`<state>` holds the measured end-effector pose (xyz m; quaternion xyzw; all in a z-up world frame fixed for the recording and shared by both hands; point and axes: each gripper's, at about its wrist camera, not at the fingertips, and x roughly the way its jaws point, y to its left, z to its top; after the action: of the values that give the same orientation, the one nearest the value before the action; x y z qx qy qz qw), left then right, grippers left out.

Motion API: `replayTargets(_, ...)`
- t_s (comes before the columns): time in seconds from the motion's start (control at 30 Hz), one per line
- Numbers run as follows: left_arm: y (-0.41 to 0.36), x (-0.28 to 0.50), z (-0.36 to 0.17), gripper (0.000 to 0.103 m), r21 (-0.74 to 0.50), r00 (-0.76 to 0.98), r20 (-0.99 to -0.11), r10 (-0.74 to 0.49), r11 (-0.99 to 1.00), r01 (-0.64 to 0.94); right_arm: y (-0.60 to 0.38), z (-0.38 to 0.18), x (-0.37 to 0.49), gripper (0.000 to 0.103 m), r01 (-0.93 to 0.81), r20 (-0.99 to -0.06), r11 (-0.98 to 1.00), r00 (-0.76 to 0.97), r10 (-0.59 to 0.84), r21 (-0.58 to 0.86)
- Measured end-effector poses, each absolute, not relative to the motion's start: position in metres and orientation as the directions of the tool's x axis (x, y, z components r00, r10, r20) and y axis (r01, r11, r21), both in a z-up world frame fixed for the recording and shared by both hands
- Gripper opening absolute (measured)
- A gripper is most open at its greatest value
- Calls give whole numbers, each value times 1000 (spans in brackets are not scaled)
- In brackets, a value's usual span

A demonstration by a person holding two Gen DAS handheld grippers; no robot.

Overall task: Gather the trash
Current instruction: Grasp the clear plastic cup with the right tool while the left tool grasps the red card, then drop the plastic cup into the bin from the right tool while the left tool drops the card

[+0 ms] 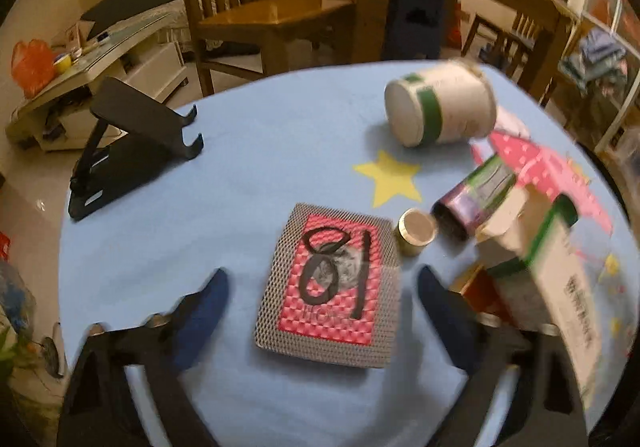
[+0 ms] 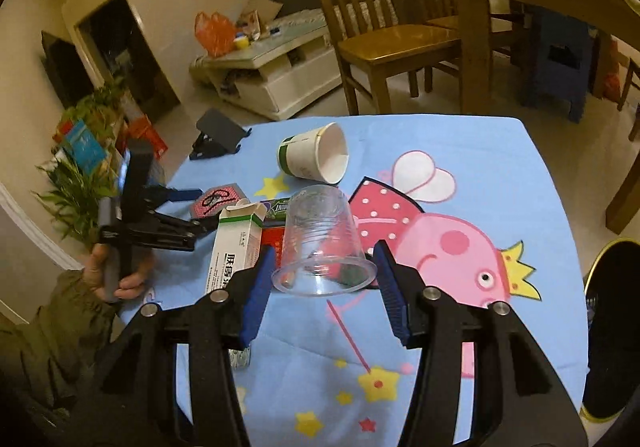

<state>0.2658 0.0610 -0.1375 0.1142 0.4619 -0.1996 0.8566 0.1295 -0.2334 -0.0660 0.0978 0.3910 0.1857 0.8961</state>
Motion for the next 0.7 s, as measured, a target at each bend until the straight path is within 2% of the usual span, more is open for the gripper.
replayTargets(0.07,60,263,-134,55,39,517,-825,-229,890,455,-239,-65,125,50,-250,-656,908,630,416,336)
replayTargets(0.2,77,250,-131,55,100,573,-809,-131,930,354,-244,-62,117,50,-252,-631,894,637,442,372)
replayTargets(0.37,129,211,-105,55,-37,627,-764,-153,980,193,-256,-43,104,50,-280,-561,866,670,486,415)
replayTargets(0.43,144,195,-93,55,-104,637,-750,-179,983,152,-263,-42,99,50,-275,-564,875,679,471,399)
replayTargets(0.6,122,161,-56,55,-133,665,-712,-224,974,186,-298,-71,97,50,-151,-660,934,672,337,324)
replayTargets(0.7,69,142,-30,55,-115,674,-681,-286,951,287,-354,-65,84,50,-30,-642,945,727,243,325)
